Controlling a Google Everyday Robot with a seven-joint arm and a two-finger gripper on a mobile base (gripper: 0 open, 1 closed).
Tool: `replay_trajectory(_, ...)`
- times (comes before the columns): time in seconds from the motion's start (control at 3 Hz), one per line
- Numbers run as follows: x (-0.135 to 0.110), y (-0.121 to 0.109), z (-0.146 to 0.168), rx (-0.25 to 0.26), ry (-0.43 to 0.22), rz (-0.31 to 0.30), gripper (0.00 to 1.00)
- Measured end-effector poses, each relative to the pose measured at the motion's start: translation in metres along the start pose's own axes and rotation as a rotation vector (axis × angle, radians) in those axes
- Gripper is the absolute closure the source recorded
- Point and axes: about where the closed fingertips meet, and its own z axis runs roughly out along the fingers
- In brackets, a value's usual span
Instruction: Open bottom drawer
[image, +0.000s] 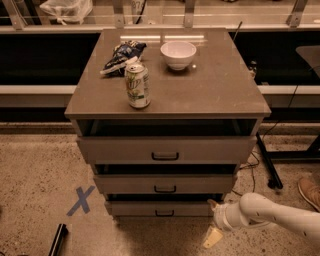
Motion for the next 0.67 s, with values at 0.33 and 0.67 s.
replay_trajectory(0.33, 0.000, 0.001, 0.000, -0.001, 0.000, 0.001, 0.00)
replay_trajectory(0.67, 0.005, 0.001, 0.016, 0.011, 0.018, -0.029, 0.00)
